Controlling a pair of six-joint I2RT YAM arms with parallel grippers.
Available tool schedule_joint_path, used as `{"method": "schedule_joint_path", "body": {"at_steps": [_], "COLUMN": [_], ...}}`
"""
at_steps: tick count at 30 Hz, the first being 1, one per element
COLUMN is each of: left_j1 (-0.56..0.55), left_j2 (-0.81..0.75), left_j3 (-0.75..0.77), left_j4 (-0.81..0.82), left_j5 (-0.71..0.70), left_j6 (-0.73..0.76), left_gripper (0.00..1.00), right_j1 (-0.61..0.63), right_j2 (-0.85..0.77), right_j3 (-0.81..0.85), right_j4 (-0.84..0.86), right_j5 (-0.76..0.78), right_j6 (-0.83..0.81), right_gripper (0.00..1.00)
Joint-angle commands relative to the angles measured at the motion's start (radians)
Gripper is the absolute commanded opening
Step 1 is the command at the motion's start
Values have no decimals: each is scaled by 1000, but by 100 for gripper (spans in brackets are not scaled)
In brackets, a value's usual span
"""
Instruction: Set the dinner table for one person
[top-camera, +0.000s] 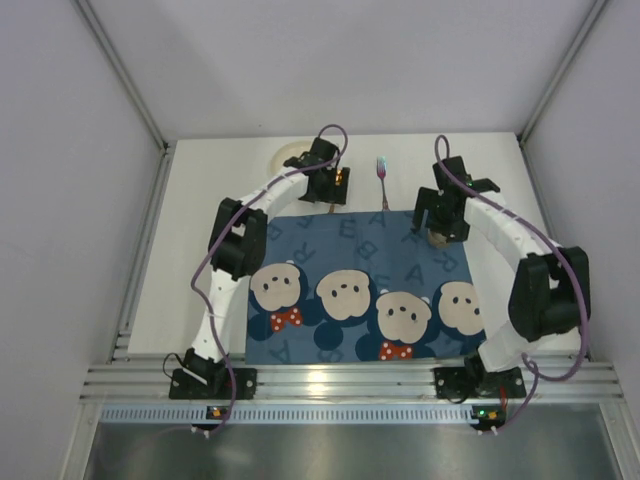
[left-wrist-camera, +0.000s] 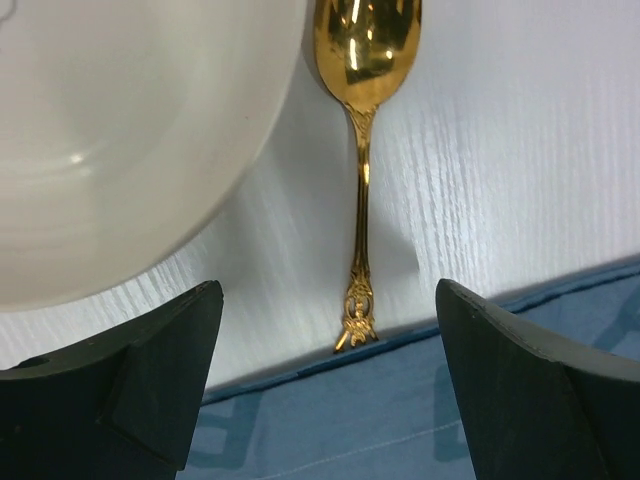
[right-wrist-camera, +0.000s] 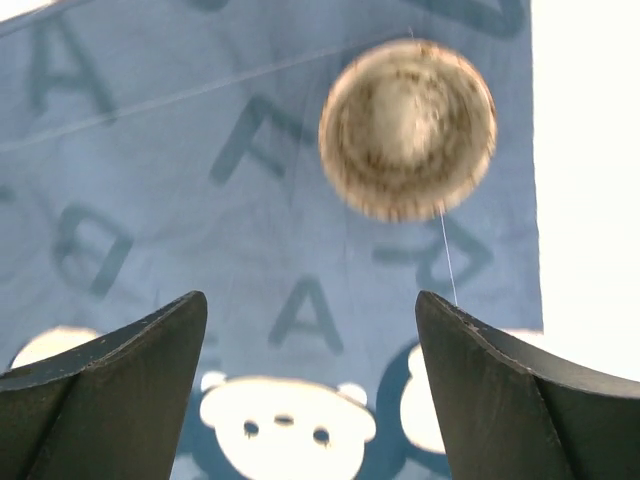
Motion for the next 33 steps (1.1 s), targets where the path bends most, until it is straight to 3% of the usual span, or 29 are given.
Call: {"method": "schedule_joint_path", "body": {"at_steps": [1, 10, 20, 21, 23, 24, 28, 33], "left_j1": [-5, -16, -59, -59, -61, -61, -61, -65], "left_j2": [17, 109, 158, 172, 185, 189, 205, 166], "left_j3": [65, 148, 137, 140, 145, 149, 166, 198], "left_j4": [71, 51, 25, 20, 6, 5, 6, 34], "left_j5": [-68, -98, -200, -198, -181, -175, -168, -143], "left_j6": [39, 51, 114, 113, 113, 113, 104, 82], "left_gripper": [92, 80, 43, 34, 28, 17, 0, 0], "right_j1": [14, 13, 13, 13, 14, 13, 13, 13], "right_j2": [-158, -267, -290, -299, -312, -322, -355, -425], "right_j3": [-43, -101, -135, -141, -150, -155, -184, -229], "right_j4": [-64, -132, -132, -133, -135, -136, -142, -161], "right_j5": [-8, 21, 22, 27, 28, 28, 33, 50], "right_j6": [-5, -8, 6, 7, 9, 9, 6, 10], "right_gripper": [85, 85, 82, 82, 81, 81, 79, 79]}}
